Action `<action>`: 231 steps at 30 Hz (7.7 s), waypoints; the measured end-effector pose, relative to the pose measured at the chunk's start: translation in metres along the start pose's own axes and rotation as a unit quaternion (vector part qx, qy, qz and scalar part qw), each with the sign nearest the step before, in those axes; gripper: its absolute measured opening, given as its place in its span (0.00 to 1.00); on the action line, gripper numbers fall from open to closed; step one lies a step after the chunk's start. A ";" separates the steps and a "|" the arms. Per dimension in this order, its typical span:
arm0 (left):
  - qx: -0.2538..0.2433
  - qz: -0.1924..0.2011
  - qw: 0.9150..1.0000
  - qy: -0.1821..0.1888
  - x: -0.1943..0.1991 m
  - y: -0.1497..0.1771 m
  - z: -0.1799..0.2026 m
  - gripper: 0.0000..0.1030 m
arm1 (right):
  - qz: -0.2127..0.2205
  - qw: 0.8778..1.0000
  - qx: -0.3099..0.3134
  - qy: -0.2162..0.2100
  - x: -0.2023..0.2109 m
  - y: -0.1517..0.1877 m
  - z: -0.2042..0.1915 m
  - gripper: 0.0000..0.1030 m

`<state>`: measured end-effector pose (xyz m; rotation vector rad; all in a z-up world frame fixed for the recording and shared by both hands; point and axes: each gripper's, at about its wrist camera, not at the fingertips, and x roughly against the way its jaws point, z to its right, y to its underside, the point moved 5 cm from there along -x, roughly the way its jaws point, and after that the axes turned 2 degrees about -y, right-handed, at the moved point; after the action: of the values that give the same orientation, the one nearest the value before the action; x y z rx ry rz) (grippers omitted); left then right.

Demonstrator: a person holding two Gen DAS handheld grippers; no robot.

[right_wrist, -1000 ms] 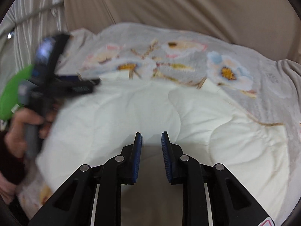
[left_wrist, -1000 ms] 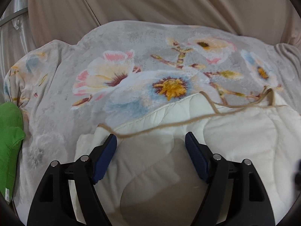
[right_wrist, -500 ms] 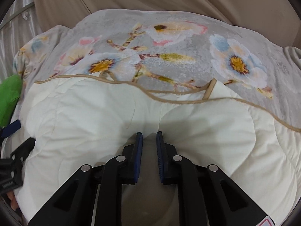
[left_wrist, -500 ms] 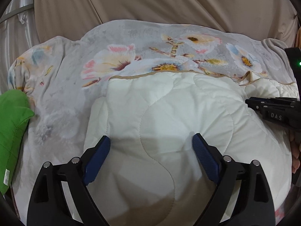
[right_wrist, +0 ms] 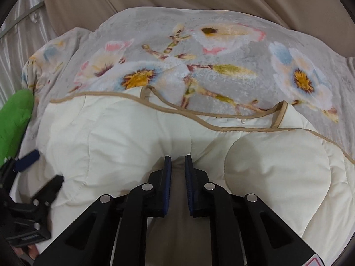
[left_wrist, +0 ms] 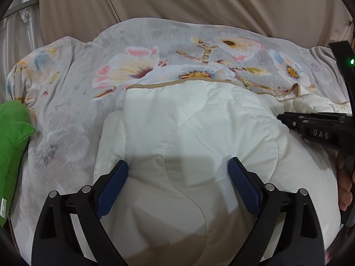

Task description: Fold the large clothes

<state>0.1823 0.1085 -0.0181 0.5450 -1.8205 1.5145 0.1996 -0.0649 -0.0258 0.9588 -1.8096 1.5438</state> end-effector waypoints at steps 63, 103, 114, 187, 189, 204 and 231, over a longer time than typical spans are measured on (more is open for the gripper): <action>-0.087 0.100 0.955 0.267 0.183 -0.046 0.249 0.15 | 0.069 0.956 -0.155 -0.238 0.115 0.188 0.035 0.15; 0.063 0.060 0.980 0.177 0.126 0.008 0.138 0.58 | 0.123 0.975 -0.146 -0.111 0.197 0.132 0.108 0.39; -0.028 0.063 0.979 0.190 0.122 0.014 0.213 0.58 | 0.218 0.949 -0.212 -0.088 0.254 0.200 0.182 0.21; -0.092 0.069 0.987 0.116 0.080 -0.001 0.296 0.68 | 0.140 0.980 -0.132 0.052 0.248 0.198 0.179 0.15; -0.091 0.068 0.986 0.119 0.080 -0.001 0.294 0.68 | 0.136 0.980 -0.136 0.058 0.252 0.208 0.179 0.15; -0.083 0.050 0.984 0.146 0.107 0.044 0.256 0.75 | 0.079 0.986 -0.139 0.049 0.211 0.237 0.167 0.15; 0.044 -0.053 0.970 0.235 0.056 0.019 0.212 0.96 | 0.078 0.954 -0.275 -0.089 0.186 0.209 0.228 0.83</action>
<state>0.0801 -0.0862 -0.0054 0.2862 -1.3455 1.5038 -0.0714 -0.3022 -0.0372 0.7085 -2.3163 0.9593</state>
